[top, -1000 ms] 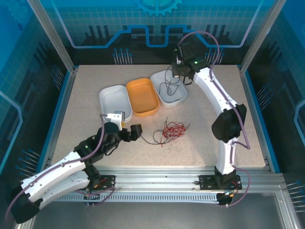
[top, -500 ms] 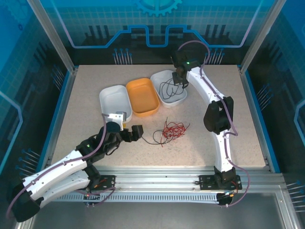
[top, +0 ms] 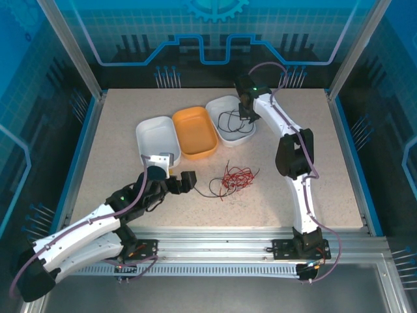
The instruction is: Untangle the cables
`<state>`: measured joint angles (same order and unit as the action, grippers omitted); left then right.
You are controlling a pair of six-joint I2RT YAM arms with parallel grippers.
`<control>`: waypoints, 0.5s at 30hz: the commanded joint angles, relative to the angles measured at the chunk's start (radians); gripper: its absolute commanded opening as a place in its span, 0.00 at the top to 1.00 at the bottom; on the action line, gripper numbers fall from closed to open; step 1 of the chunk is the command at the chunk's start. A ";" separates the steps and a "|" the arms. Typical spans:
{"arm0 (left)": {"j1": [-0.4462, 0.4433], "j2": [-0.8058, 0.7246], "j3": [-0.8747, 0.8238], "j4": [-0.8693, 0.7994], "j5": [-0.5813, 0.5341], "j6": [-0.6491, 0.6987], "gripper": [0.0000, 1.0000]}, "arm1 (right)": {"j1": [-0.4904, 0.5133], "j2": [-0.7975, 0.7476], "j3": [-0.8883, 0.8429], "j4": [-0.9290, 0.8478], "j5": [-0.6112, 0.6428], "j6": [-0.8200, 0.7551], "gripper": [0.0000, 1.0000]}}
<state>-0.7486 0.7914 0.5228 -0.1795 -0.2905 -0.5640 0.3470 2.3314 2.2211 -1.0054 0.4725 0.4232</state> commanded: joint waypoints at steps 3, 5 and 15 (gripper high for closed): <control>0.006 0.002 0.002 0.006 0.024 -0.021 0.01 | -0.010 -0.062 -0.099 0.069 -0.006 0.093 1.00; 0.006 0.003 -0.002 0.005 0.027 -0.025 0.01 | -0.005 -0.077 -0.131 0.102 -0.013 0.104 1.00; 0.006 0.026 0.009 0.028 0.040 -0.012 0.01 | 0.031 -0.085 -0.183 0.182 -0.059 0.132 0.96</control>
<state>-0.7486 0.8078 0.5224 -0.1772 -0.2745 -0.5781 0.3580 2.2852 2.0426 -0.8558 0.4358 0.5270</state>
